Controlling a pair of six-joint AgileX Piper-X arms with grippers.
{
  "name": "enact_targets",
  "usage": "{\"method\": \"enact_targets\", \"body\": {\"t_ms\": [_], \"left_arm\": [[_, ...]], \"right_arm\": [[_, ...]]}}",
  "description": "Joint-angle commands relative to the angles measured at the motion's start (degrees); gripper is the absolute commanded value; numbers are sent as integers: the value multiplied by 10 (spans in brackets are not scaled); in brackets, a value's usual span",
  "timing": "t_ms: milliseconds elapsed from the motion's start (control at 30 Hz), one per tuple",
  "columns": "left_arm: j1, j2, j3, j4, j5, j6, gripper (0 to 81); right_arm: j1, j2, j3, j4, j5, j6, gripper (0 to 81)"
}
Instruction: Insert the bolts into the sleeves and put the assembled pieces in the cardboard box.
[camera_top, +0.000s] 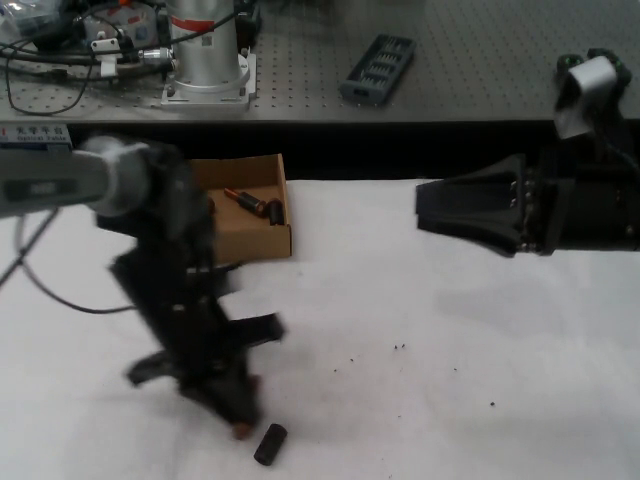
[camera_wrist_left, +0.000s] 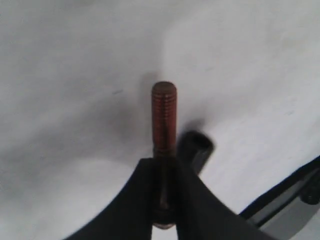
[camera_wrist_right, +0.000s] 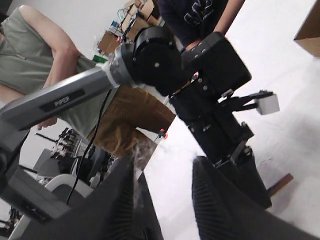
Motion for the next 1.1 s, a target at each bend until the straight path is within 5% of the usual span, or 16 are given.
{"method": "enact_targets", "body": {"t_ms": [0, 200, 433, 533, 667, 700, 900, 1067], "left_arm": [[-31, 0, -2, -84, 90, -97, 6], [-85, 0, -2, -246, 113, -269, 6], [-102, 0, -2, -348, 102, -344, 4], [-102, -1, -2, -358, 90, -344, 126], [-102, -2, -3, -374, 91, -361, 510], [-102, -2, -3, -374, 95, -362, 552], [-102, -2, -4, -386, 160, -365, 463], [-74, -23, -8, -385, 141, -319, 431]], "right_arm": [[-27, -6, -6, -5, 10, -2, 292], [-45, -6, -6, -5, 10, -2, 292], [-45, -6, -6, -5, 7, -2, 292], [-45, -6, -6, -5, 0, -2, 292], [-45, -6, -6, -5, 0, -2, 292], [-45, -6, -6, -5, 0, -2, 292], [-45, -6, -6, 4, 2, -2, 292], [-45, -6, -6, 107, 49, -40, 292]]}}
